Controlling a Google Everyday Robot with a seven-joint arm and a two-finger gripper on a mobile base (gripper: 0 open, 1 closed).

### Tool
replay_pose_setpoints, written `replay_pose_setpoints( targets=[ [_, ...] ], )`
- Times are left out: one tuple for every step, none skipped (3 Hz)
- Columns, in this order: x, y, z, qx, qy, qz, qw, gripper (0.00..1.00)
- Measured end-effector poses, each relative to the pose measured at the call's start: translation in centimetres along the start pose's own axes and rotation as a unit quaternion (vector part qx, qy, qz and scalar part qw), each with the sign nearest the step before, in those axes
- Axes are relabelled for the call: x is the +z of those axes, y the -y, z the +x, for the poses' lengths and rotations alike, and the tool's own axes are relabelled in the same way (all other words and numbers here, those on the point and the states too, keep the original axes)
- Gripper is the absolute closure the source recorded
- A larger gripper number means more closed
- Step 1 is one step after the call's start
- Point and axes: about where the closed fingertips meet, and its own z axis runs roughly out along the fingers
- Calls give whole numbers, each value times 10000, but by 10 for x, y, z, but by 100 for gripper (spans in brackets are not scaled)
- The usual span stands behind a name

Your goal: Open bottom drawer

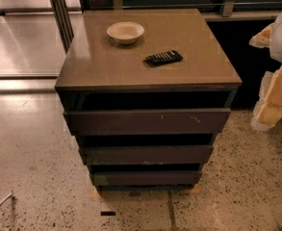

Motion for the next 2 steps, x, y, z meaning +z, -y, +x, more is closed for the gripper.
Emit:
replay_pose_setpoints(
  targets=[
    [0,0,0,0,0,0,10000,0],
    [16,-4,3,54,69,36,10000,19]
  ],
)
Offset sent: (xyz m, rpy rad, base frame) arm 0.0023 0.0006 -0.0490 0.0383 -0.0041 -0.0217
